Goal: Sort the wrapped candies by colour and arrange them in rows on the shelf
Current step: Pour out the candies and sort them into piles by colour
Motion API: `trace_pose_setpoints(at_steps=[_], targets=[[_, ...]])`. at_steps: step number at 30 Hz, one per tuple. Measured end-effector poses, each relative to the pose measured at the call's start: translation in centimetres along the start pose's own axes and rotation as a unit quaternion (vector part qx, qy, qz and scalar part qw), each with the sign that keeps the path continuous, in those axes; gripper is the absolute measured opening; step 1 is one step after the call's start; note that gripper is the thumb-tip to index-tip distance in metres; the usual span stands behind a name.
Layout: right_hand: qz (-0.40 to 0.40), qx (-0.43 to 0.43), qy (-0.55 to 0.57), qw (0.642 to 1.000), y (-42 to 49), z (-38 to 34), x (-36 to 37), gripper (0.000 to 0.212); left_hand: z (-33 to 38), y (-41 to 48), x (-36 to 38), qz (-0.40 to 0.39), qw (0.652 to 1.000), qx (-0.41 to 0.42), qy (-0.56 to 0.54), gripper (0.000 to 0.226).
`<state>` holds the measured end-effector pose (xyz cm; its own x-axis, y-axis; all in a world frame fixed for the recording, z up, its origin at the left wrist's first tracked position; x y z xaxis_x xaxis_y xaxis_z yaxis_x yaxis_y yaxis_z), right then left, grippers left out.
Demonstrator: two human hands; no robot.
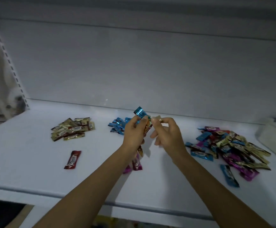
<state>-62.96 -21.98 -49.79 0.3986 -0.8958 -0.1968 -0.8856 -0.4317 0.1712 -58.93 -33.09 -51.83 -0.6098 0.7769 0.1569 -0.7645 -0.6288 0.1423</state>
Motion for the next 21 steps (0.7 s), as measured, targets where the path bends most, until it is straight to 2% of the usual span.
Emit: trace_pose_setpoints(at_steps=[3, 6, 9, 12, 14, 18, 21], targets=[[-0.032, 0.06, 0.098, 0.993, -0.3, -0.3, 4.0, 0.017, 0.9, -1.0, -3.8, 0.027, 0.999, 0.036, 0.007, 0.018], [-0.082, 0.074, 0.153, 0.982, -0.7, -0.6, 8.1, 0.01, 1.8, -2.0, -8.1, 0.046, 0.997, 0.06, 0.015, 0.018], [-0.11, 0.087, 0.193, 0.971, -1.2, -0.9, 12.0, 0.012, 1.8, -2.3, -12.0, 0.076, 0.995, 0.053, 0.033, 0.018], [-0.105, 0.114, 0.23, 0.961, -0.8, -0.8, 14.7, 0.008, 2.0, -2.5, -16.0, 0.133, 0.989, 0.043, 0.043, 0.021], [-0.103, 0.13, 0.233, 0.958, -0.2, -0.5, 16.0, 0.005, 2.4, -2.7, -18.8, 0.162, 0.985, 0.036, 0.055, 0.019], [-0.1, 0.154, 0.193, 0.964, 1.0, 0.4, 18.0, 0.006, 2.2, -2.8, -23.6, 0.171, 0.983, 0.006, 0.066, 0.024], [-0.115, 0.17, 0.171, 0.964, 1.8, 0.7, 20.1, 0.008, 1.5, -2.7, -25.6, 0.19, 0.981, -0.008, 0.027, 0.028]])
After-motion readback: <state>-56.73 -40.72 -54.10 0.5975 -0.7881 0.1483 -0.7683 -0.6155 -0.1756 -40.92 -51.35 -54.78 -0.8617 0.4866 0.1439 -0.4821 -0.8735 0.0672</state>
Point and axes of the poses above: each hand's wrist, its own y-axis towards the middle knuckle, its own x-axis out of the palm, z = x × y, the point moved 3 cm from there along y, towards the middle knuckle
